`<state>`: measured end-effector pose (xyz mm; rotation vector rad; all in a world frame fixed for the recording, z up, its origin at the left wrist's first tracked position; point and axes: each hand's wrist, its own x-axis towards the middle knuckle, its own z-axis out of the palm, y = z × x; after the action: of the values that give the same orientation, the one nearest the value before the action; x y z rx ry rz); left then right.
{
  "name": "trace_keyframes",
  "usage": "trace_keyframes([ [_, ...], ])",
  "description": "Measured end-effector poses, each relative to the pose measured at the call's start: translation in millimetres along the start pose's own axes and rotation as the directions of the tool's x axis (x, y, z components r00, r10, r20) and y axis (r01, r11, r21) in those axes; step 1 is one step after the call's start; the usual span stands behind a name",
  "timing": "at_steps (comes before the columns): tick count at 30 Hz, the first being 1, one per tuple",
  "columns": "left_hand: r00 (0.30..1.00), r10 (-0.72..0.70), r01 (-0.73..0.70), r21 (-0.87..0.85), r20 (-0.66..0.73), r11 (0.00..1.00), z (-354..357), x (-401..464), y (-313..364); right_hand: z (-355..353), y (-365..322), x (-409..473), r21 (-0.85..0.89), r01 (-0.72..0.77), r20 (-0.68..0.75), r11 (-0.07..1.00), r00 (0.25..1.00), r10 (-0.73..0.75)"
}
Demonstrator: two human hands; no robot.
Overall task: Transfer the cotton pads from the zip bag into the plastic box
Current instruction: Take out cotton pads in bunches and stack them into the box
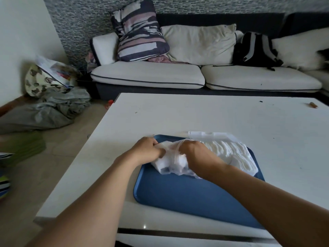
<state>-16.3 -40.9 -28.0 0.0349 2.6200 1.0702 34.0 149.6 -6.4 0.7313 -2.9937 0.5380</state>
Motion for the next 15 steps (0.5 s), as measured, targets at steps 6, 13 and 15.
trace_keyframes([
  [6,0.999,-0.042,0.046,-0.126,0.029,0.991,-15.8,-15.4,12.1,-15.5,0.5,-5.7,0.059,-0.017,-0.040,0.998,0.999,0.019],
  [13,1.000,0.006,-0.010,-0.226,-0.019,0.974,-16.8,-16.8,16.1,-11.3,5.3,-5.2,0.098,0.020,-0.101,0.995,0.995,-0.010],
  [15,1.000,-0.001,-0.005,-0.263,-0.023,0.965,-16.2,-17.1,18.4,-12.5,11.5,-5.4,0.135,0.014,-0.113,0.991,0.994,0.001],
])
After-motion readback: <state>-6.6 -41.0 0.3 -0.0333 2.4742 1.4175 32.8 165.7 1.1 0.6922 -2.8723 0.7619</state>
